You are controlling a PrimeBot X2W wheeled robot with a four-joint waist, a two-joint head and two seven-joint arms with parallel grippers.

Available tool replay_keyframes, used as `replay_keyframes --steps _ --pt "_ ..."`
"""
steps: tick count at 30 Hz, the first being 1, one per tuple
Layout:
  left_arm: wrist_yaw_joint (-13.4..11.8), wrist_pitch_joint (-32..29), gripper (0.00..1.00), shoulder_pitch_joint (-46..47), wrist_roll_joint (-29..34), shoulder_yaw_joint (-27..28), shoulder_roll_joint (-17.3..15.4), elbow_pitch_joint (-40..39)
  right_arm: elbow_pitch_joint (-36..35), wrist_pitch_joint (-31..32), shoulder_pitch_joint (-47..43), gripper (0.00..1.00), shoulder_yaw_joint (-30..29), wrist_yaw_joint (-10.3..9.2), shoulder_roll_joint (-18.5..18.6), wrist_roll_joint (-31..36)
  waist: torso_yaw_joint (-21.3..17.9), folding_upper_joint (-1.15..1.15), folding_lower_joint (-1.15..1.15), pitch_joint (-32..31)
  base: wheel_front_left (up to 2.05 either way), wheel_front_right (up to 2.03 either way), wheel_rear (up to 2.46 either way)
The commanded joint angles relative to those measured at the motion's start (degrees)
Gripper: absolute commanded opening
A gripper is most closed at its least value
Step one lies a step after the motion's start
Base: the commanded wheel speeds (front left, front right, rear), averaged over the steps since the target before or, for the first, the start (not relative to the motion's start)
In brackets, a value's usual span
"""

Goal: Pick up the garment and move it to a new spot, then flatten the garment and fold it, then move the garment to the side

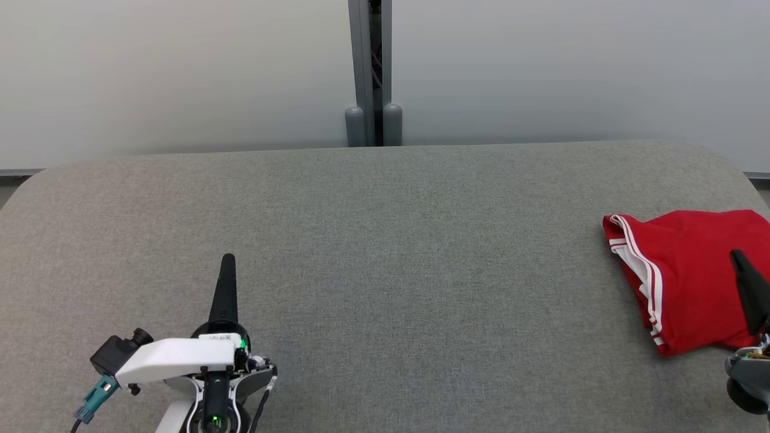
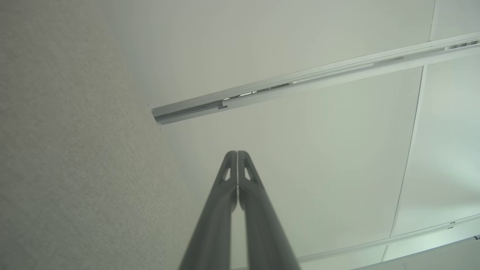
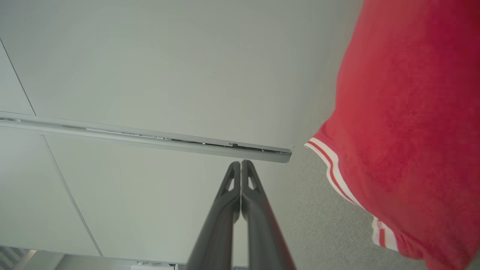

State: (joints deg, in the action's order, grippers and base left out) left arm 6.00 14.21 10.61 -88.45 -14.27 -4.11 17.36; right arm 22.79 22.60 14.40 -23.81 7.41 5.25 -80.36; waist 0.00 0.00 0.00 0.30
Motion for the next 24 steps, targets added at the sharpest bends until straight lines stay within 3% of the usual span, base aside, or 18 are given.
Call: replay_keyframes --steps 1,24 --pt "0.6 0.2 0.0 1.1 -1.2 0.0 0.2 0.2 0.2 0.6 1.0 0.0 -0.6 0.13 0.5 -1.5 0.0 0.0 0.0 0.0 0.0 0.0 0.0" --pt "1.7 0.5 0.0 2.2 -7.6 -0.1 1.3 1.5 2.9 2.8 2.6 0.0 -2.1 0.14 1.0 -8.4 0.0 0.0 0.0 0.1 0.0 0.0 0.0"
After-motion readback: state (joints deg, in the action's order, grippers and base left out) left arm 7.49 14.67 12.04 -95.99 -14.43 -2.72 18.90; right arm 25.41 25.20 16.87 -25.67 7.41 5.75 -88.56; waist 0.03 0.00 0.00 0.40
